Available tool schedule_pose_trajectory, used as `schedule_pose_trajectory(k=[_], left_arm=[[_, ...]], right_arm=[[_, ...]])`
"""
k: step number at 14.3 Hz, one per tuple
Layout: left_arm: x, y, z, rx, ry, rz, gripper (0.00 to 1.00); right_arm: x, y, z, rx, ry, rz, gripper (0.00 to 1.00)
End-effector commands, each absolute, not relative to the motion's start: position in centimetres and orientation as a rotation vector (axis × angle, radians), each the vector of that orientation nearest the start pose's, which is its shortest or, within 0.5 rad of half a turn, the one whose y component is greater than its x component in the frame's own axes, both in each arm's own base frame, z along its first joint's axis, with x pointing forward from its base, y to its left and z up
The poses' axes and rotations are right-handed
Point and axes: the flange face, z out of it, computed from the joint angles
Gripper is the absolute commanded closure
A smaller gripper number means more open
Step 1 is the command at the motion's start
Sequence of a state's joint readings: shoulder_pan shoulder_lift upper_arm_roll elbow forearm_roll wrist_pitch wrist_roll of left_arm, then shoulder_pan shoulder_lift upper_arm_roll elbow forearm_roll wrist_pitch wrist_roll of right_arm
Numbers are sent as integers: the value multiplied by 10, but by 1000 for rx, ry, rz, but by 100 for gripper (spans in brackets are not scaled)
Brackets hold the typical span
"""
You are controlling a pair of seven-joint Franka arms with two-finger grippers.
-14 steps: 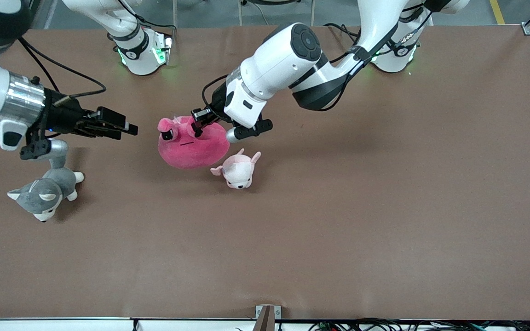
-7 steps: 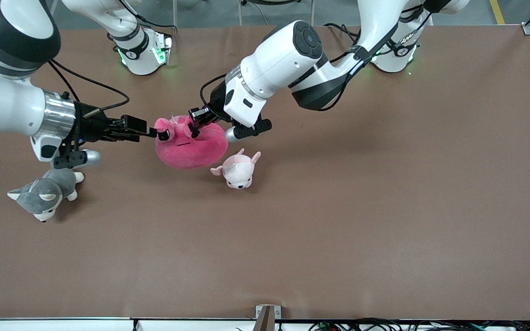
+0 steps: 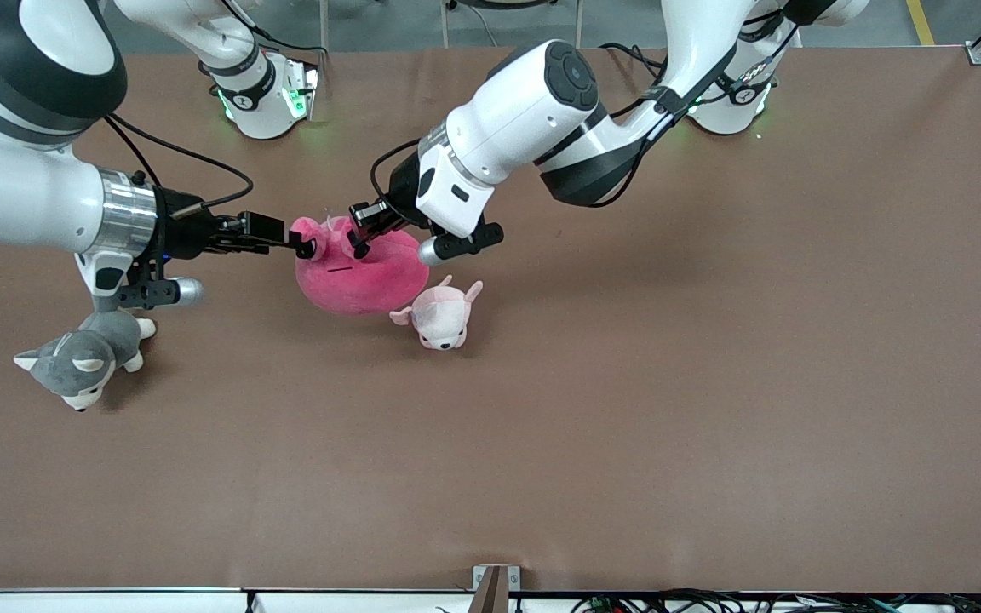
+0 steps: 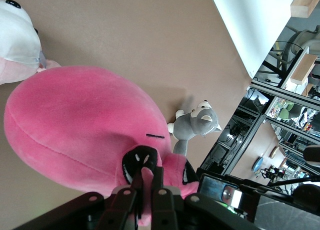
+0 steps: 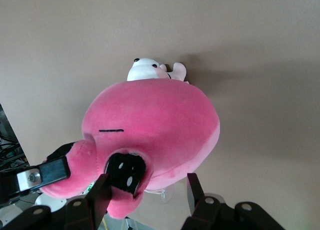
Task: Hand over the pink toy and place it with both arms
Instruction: 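Close the right gripper on the pink plush beside the left gripper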
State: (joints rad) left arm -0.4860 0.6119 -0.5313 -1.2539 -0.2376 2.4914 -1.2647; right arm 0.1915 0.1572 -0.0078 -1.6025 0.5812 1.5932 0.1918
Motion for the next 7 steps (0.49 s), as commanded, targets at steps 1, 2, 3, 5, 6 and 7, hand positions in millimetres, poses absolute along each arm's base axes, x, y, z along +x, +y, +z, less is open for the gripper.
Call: schedule_pose_trajectory(k=[1,2,3,5,6,7], left_arm=[[503,-583,526,2188,671,-168,100],[504,-582,525,2189,671,-167,99],[504,-582,524,2190,669,-165,99],[504,-582,524,2190,668,-165,98],[504,-582,524,2191,670,-167,97],[502,-583,526,2188,670,-167,97]], right_arm=[[569,176,544,-2561,124,365,31],[569,177,545,-2560,124,363,31],[569,178,545,-2551,126,362,31],[569,179,545,-2540,126,363,30],[569,180,544,-2540,123,367,30],[569,180,542,-2540,124,373,30]])
